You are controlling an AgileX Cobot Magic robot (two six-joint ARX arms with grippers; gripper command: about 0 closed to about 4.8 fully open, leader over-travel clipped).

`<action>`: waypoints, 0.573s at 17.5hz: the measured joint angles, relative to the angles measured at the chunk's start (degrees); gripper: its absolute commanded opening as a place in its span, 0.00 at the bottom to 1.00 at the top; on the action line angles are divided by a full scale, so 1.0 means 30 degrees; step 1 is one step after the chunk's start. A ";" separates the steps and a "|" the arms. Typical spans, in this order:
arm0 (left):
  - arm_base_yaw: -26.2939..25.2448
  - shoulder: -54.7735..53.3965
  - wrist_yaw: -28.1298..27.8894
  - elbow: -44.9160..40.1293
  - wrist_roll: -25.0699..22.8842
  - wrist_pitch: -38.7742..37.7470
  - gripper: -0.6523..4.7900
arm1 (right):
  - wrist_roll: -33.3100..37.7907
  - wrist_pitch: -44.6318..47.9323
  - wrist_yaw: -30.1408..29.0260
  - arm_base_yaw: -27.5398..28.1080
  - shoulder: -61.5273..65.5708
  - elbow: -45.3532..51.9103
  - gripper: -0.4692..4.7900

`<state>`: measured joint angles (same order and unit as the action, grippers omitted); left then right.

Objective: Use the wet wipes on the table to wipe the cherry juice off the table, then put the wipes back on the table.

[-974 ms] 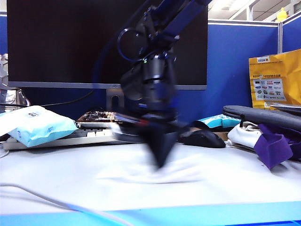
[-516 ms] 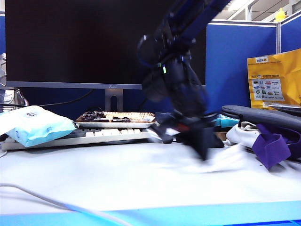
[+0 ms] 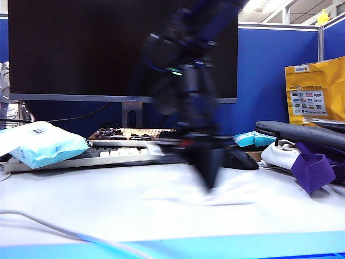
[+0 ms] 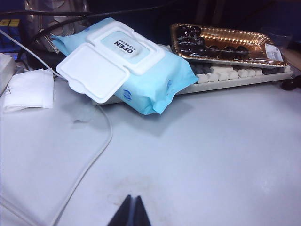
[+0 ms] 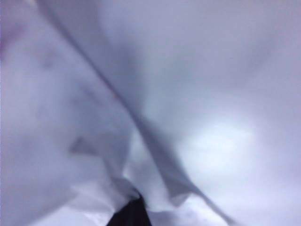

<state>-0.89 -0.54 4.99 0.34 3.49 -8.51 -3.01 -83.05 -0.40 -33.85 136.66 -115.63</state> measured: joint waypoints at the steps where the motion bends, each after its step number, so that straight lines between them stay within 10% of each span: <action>1: 0.0000 0.0000 -0.0007 0.0000 0.0000 0.0000 0.11 | 0.0474 -0.0211 0.1508 0.0663 -0.0080 0.0364 0.09; 6: 0.0000 0.0000 0.0000 0.0000 0.0000 0.0000 0.11 | 0.1530 -0.0270 0.6295 0.2361 0.0109 0.0867 0.09; 10: 0.0000 0.0000 0.0000 0.0000 0.0000 0.0000 0.11 | 0.0576 -0.0299 -0.3402 0.1494 -0.0153 0.0772 0.09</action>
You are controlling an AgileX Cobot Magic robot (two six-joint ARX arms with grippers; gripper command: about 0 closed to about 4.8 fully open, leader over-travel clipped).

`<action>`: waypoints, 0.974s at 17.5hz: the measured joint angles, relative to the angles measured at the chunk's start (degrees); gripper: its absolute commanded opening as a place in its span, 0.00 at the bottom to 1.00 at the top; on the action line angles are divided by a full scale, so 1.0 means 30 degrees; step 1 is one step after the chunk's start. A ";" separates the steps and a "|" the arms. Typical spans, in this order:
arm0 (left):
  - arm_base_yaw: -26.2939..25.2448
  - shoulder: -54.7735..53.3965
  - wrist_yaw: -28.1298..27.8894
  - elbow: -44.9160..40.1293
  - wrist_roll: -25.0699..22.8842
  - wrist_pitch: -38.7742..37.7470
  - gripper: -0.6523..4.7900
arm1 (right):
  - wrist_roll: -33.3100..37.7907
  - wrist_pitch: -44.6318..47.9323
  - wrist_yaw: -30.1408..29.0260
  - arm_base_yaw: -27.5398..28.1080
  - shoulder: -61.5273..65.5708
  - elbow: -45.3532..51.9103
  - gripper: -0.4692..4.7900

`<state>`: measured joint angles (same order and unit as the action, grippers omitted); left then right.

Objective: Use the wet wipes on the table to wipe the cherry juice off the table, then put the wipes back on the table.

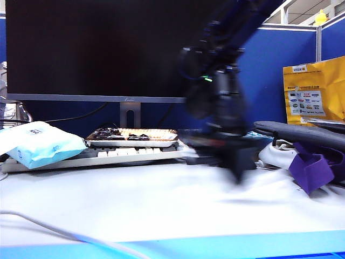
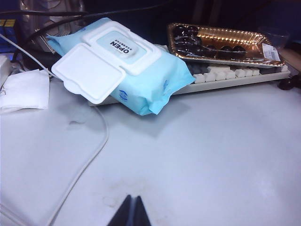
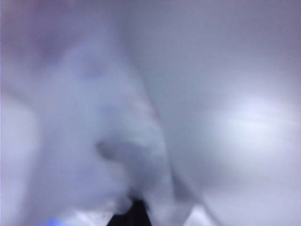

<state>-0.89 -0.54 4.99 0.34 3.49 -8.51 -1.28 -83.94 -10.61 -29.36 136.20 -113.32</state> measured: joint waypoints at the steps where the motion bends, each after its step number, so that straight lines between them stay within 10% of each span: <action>1: 0.0000 0.0000 0.0000 0.0000 0.0000 0.0000 0.11 | -0.0627 0.0000 -0.3162 -0.0692 0.0299 0.0080 0.09; 5: 0.0000 0.0000 0.0000 0.0000 0.0000 0.0000 0.11 | -0.1566 0.0036 -0.5807 -0.1333 0.0670 0.0284 0.09; 10: 0.0000 0.0000 0.0000 0.0000 0.0000 0.0000 0.11 | -0.0124 0.2237 0.6273 -0.0947 -0.0124 -0.0109 0.09; 12: 0.0000 -0.0007 0.0000 0.0000 0.0000 0.0000 0.11 | -0.0102 0.4065 0.7781 -0.0729 -0.0138 -0.0160 0.09; 14: 0.0000 0.0000 0.0000 0.0000 0.0000 0.0000 0.11 | -0.0452 0.4262 0.5770 -0.0634 -0.0197 -0.0248 0.09; 17: 0.0000 0.0000 0.0007 0.0000 0.0000 0.0000 0.11 | -0.1523 0.5027 -0.2849 -0.1770 0.0029 -0.0248 0.09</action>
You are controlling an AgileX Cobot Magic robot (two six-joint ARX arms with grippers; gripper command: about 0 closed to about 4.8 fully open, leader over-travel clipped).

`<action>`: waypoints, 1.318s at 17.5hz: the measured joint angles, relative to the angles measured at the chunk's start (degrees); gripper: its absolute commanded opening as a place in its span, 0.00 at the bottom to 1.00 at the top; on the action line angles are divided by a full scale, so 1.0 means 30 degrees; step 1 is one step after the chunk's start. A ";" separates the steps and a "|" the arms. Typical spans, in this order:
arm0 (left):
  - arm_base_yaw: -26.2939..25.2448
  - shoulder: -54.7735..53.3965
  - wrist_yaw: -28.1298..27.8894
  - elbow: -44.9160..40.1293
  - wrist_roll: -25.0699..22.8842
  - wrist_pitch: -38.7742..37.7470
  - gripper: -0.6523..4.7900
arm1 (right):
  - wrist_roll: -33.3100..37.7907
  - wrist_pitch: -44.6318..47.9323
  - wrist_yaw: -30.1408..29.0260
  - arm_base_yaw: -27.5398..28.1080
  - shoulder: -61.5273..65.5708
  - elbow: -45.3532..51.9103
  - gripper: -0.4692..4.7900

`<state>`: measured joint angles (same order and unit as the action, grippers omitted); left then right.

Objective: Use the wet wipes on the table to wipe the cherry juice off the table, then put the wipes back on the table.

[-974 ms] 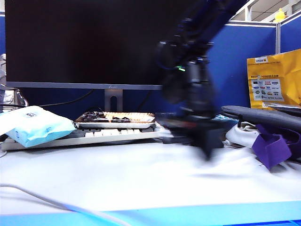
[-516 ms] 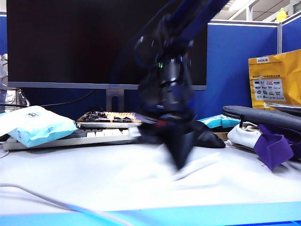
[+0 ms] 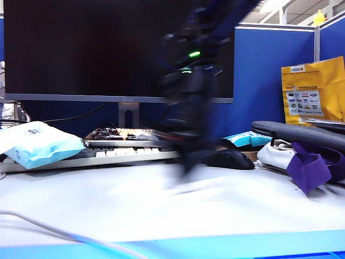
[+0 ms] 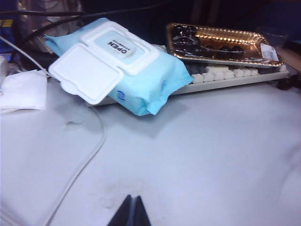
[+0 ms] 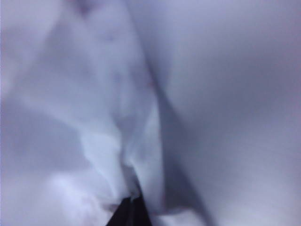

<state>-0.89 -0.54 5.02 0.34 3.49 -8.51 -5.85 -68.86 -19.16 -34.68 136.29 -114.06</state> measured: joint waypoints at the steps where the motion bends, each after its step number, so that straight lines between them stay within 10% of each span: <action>1: 0.0000 0.0000 -0.0007 0.0000 0.0000 0.0000 0.11 | -0.0554 -0.0117 -0.2149 -0.0772 0.0262 0.0160 0.09; 4: 0.0000 0.0000 -0.0015 0.0000 0.0000 0.0000 0.11 | -0.0692 -0.1399 -0.2528 -0.1574 0.0430 0.0270 0.09; 11: 0.0000 0.0000 -0.0007 0.0000 0.0000 0.0000 0.11 | 0.1566 -0.2470 0.9078 0.0933 -0.0175 0.0007 0.09; 14: 0.0000 0.0000 -0.0015 0.0000 0.0000 0.0000 0.11 | 0.0962 -0.2455 0.7876 0.0780 -0.0168 0.0015 0.09; 18: 0.0000 -0.0007 -0.0007 0.0000 0.0000 0.0000 0.11 | -0.0226 -0.1333 -0.1676 -0.0648 0.0262 0.0255 0.09; 23: 0.0000 0.0000 -0.0007 0.0000 0.0000 0.0000 0.11 | 0.0743 -0.0707 0.2674 -0.0729 -0.0102 0.0058 0.09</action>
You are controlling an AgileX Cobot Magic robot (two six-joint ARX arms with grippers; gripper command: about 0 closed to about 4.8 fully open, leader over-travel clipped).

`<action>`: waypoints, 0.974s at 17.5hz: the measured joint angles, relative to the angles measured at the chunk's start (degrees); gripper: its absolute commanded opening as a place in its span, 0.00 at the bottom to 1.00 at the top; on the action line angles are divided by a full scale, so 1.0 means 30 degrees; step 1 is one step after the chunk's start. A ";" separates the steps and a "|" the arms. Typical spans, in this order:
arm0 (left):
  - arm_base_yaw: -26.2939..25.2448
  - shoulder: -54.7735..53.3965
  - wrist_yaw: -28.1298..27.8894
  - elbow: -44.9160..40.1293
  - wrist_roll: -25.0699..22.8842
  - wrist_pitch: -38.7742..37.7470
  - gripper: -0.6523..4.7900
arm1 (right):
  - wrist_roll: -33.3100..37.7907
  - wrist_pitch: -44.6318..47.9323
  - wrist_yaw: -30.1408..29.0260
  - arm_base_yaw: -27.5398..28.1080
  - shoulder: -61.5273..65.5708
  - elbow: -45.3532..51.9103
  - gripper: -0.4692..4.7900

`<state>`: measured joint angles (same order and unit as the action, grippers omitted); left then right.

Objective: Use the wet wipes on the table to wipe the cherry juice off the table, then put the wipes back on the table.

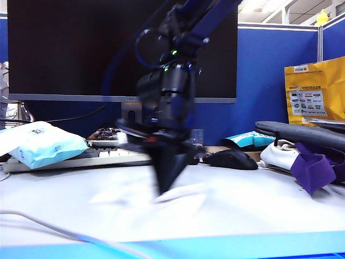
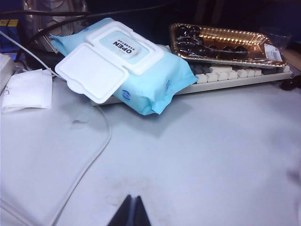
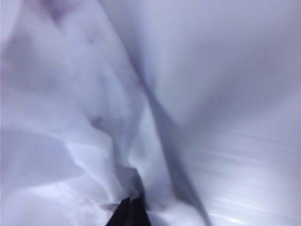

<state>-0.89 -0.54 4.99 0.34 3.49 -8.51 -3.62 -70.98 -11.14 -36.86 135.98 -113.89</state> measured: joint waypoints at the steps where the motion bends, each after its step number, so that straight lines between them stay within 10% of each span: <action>1: 0.0000 0.0000 0.0000 0.0000 0.0000 0.0000 0.11 | 0.0408 0.0087 0.1923 0.0612 -0.0095 -0.0095 0.09; 6: 0.0000 0.0000 -0.0007 0.0000 0.0000 0.0000 0.11 | 0.1508 0.0838 1.0557 0.2936 0.0109 0.0007 0.09; 10: 0.0000 0.0000 0.0000 0.0000 0.0000 0.0000 0.11 | 0.1610 0.0889 1.1001 0.3024 0.0204 -0.0066 0.16; 12: 0.0000 0.0000 0.0000 0.0000 0.0000 0.0000 0.11 | 0.1574 0.0466 1.0375 0.3133 0.0393 -0.0714 0.61; 17: 0.0000 0.0000 0.0000 0.0000 0.0000 0.0000 0.11 | 0.1632 -0.0954 0.6805 0.3155 0.1421 -0.5238 0.60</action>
<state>-0.89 -0.54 4.99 0.34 3.49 -8.51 1.28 -73.84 9.28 -27.40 140.25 -129.60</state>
